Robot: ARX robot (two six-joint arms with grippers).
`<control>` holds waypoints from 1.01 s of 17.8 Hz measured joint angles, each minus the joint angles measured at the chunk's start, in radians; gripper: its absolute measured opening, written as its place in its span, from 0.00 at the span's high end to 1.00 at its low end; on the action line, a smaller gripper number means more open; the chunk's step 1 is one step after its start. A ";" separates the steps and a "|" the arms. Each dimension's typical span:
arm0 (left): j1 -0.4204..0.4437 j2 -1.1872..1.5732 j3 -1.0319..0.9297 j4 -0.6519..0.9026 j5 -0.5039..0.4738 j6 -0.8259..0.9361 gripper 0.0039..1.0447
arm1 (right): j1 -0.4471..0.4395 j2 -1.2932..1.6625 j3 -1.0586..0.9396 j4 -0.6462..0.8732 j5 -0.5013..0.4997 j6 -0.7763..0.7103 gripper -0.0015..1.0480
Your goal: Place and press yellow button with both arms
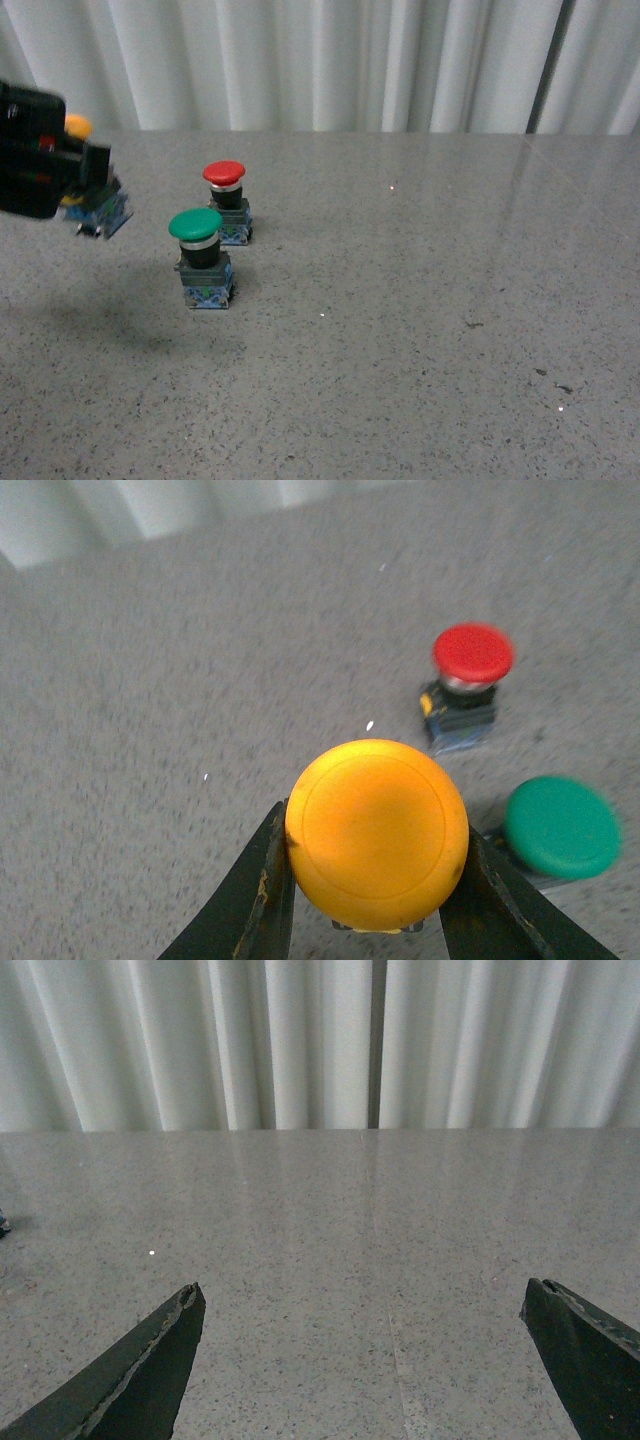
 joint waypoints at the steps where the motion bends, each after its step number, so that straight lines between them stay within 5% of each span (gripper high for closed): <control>1: -0.046 -0.027 0.032 -0.020 -0.015 -0.005 0.69 | 0.000 0.000 0.000 0.000 0.000 0.000 0.06; 8: -0.364 0.134 0.296 -0.030 -0.094 -0.148 0.70 | 0.000 0.000 0.000 0.000 0.000 0.000 0.06; 18: -0.430 0.541 0.497 -0.062 -0.138 -0.468 0.70 | 0.000 0.000 0.000 0.000 0.000 0.000 0.06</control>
